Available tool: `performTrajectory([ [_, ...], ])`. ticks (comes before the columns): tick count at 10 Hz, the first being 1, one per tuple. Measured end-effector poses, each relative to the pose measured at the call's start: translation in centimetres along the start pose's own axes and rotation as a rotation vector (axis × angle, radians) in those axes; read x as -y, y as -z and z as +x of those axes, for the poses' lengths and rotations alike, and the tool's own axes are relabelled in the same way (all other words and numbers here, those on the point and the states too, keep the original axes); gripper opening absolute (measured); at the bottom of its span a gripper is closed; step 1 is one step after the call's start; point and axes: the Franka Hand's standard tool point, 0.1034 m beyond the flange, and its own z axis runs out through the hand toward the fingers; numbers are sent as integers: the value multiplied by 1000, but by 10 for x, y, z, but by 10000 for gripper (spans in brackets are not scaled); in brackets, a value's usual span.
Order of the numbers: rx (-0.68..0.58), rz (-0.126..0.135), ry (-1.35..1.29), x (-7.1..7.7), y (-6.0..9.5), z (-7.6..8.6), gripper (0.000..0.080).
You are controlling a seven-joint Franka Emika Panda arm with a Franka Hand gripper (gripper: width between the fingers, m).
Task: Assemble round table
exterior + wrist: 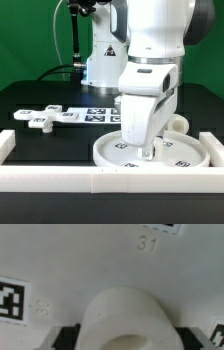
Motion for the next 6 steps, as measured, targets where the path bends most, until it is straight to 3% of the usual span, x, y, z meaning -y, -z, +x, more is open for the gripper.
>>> performTrajectory([
  [2, 0, 0, -1, 0, 0, 0, 431],
  [3, 1, 0, -2, 0, 0, -1, 609],
  [6, 5, -12, -24, 11, 20, -10, 646],
])
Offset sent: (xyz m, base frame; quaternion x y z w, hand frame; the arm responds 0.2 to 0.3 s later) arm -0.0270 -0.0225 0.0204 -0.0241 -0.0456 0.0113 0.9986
